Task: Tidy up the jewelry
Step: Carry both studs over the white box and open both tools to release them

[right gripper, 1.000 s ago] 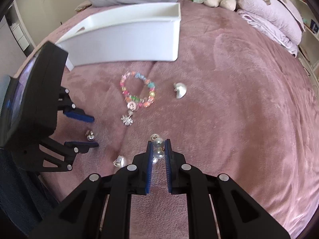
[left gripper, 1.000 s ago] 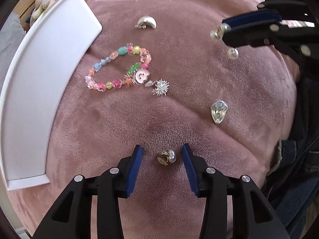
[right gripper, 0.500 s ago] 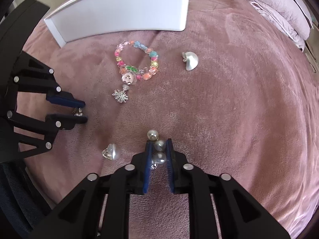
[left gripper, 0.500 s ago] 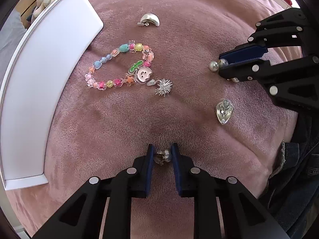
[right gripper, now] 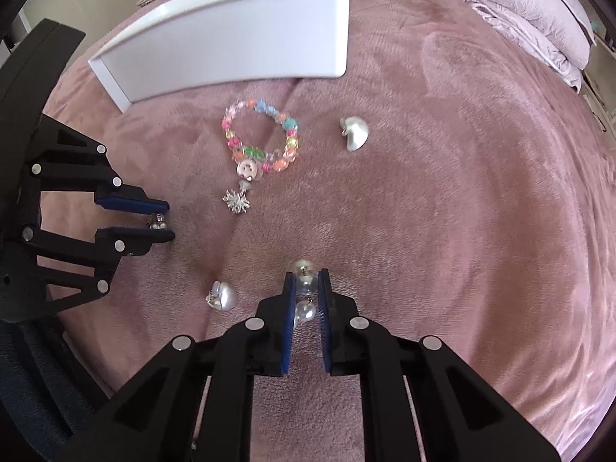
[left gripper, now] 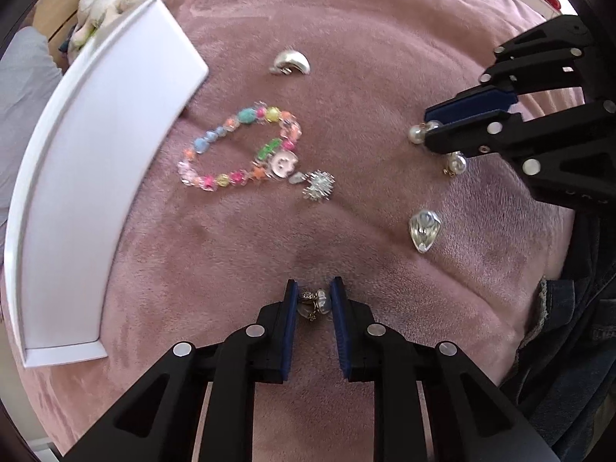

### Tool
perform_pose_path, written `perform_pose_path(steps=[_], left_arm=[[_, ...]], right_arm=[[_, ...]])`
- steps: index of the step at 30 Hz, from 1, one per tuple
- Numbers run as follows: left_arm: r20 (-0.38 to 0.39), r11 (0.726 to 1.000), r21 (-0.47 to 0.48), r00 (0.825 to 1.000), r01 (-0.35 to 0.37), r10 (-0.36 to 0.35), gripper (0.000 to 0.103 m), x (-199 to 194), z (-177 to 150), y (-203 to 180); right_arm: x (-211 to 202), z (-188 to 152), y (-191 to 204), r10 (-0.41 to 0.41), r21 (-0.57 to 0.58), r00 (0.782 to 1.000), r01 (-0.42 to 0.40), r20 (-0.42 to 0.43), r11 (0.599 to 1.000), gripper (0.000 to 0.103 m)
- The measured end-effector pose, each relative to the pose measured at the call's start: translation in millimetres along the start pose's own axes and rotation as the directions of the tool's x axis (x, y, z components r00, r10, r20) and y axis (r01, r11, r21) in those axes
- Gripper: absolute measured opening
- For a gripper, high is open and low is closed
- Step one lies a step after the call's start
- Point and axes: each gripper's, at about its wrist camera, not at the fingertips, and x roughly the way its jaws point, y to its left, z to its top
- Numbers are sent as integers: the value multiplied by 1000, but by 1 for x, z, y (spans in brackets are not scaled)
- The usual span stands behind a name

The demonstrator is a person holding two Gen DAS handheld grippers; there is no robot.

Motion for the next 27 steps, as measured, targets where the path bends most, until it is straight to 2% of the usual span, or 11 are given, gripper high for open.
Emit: perform_pose_path(steps=[9,15,21,27], left_arm=[[71,998,-31,996,-55,57,22,-48,0,7],[138,992,-61,983,-110,118,22,-87,0,11],[226,975,-155,955,-161,194,22,-132,-1,43],[271,949,-256,929,-183,252,22,-157,2,86]], right_arm=[[-43,11,-2,-1,-14,997,2,71,1000,12],[-75,32,6,-4,-46,988,11,152,999,12],[-98,69,19,12,-74,972,6,234,997,12],[-114,114,30,43,-91,950,-16,309,996,12]])
